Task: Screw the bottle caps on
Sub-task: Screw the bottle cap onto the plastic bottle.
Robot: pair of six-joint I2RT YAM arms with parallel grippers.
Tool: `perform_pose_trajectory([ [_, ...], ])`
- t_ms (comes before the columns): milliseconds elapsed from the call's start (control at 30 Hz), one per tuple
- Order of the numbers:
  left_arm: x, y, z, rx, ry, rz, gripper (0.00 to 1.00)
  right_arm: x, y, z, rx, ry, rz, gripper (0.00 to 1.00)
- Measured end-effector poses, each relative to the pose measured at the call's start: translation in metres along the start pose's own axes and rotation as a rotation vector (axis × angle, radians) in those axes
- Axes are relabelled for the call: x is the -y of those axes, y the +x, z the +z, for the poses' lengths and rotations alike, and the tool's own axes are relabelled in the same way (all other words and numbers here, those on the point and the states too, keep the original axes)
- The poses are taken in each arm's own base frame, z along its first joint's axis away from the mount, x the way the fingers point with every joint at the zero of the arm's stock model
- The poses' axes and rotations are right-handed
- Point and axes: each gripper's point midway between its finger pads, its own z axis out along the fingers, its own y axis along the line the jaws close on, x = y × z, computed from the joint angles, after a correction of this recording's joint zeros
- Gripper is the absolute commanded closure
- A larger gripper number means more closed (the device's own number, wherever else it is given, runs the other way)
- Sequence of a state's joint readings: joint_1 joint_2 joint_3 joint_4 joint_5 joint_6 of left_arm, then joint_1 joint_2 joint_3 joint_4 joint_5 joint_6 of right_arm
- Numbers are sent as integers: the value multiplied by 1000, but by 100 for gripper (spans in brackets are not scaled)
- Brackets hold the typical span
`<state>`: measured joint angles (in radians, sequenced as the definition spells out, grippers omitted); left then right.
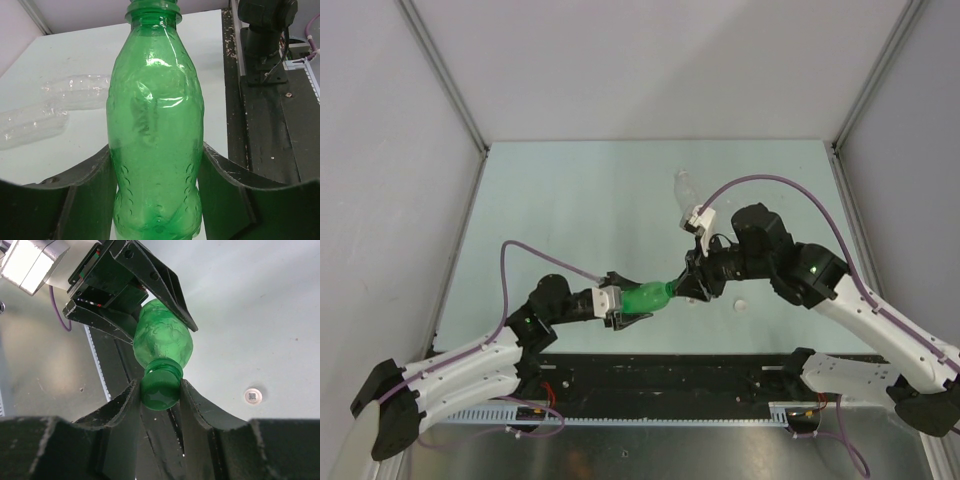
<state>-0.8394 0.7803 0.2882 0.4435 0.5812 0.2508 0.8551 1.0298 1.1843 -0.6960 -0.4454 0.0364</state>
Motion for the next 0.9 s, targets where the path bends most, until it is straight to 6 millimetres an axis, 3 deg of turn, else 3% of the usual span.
perform_pose_trajectory([
  [367,-3,-1,0,0,-25,-54,80,4,-5,1,20,45,-44,84],
  [900,-9,-19,3,56,-36,-31,80,4,-14,-10,75,74,-80,85],
])
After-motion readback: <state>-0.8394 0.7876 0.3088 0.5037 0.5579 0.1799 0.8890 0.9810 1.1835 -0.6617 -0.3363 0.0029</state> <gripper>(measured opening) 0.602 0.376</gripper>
